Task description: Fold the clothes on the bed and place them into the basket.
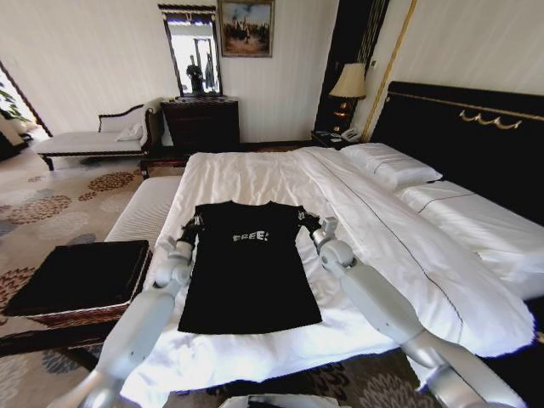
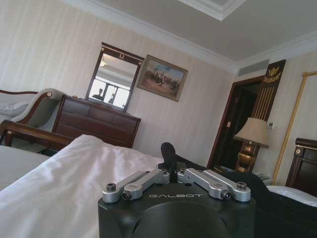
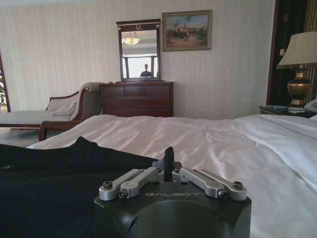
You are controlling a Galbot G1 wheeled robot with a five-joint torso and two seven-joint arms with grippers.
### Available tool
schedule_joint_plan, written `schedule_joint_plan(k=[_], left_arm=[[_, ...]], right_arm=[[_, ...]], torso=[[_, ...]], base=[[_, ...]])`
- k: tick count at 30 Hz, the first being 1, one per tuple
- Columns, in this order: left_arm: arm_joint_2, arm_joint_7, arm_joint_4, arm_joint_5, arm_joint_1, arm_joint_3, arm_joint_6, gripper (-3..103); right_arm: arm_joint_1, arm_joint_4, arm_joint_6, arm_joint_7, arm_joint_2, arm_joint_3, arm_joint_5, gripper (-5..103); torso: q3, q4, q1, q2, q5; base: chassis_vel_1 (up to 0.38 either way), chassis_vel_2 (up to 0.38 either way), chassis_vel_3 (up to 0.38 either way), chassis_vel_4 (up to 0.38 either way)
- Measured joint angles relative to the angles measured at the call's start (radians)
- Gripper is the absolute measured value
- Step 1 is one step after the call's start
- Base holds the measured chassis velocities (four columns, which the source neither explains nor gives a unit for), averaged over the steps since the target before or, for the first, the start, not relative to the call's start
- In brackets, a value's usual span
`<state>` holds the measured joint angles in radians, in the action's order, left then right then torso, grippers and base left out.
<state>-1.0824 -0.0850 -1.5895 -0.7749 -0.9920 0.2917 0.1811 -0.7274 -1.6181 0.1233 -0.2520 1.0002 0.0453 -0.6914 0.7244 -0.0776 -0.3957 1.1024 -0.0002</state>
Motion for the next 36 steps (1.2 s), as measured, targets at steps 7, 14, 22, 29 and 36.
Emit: schedule_joint_plan(k=[7,14,22,29,36], left_arm=[[-0.011,0.014,-0.047,0.063,-0.129,0.037,0.045,2],[-0.019,0.014,-0.097,0.141,-0.262,0.065,0.08,2],[-0.037,0.019,-0.104,0.224,-0.365,0.086,0.123,2],[-0.033,0.031,-0.123,0.278,-0.438,0.103,0.142,2],[-0.035,0.034,-0.101,0.316,-0.453,0.103,0.154,2]], right_arm=[[-0.173,-0.073,-0.032,0.0,-0.019,-0.022,0.071,2],[-0.306,-0.131,-0.054,-0.003,-0.006,-0.046,0.132,2],[-0.404,-0.171,-0.072,-0.005,0.005,-0.083,0.169,2],[-0.509,-0.21,-0.084,0.0,-0.002,-0.12,0.189,2],[-0.545,-0.206,-0.099,0.006,0.013,-0.111,0.212,2]], torso=[[0.0,-0.0007,0.0,0.0,0.0003],[0.0,-0.0002,0.0,0.0,0.0003],[0.0,-0.0001,0.0,0.0,0.0001],[0.0,-0.0002,0.0,0.0,0.0003],[0.0,-0.0003,0.0,0.0,0.0002]], base=[[0.0,0.0,0.0,0.0],[0.0,0.0,0.0,0.0],[0.0,0.0,0.0,0.0],[0.0,0.0,0.0,0.0],[0.0,0.0,0.0,0.0]])
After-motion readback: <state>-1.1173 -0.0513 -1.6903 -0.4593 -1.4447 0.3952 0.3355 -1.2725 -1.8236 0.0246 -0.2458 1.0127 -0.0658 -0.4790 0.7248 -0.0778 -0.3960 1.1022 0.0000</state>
